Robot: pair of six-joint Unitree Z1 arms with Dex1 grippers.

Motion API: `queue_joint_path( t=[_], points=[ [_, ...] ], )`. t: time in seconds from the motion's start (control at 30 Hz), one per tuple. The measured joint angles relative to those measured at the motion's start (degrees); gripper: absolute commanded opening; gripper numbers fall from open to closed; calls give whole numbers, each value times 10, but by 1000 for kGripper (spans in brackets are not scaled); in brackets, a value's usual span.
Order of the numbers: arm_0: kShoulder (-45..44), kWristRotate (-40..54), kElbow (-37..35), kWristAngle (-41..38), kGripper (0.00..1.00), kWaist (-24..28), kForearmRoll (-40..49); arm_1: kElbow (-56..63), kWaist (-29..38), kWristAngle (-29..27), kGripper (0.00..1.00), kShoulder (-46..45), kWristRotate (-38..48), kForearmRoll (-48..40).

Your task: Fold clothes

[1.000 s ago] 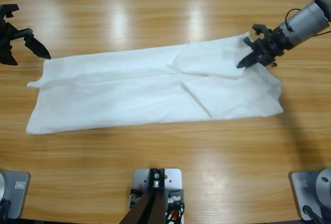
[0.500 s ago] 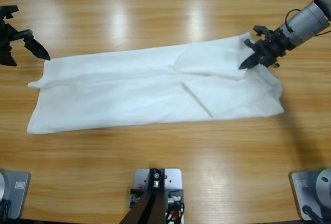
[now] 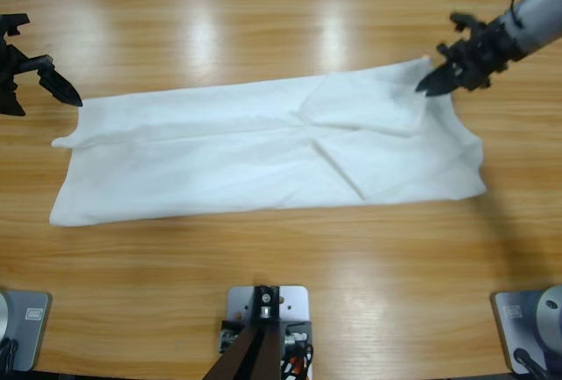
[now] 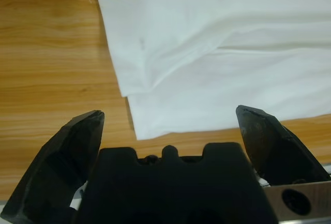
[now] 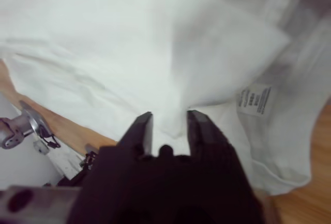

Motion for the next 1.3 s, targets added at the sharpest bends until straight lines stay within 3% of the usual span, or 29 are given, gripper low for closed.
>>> queue_joint_path(
  t=[0.77, 1.3],
  points=[
    [-16, 1, 11, 13, 1000, 5, 0, -130, -51, -23, 913, 77, -15, 38],
    [-16, 1, 11, 16, 1000, 8, 0, -195, -26, -23, 903, 137, -22, 62]
  ],
)
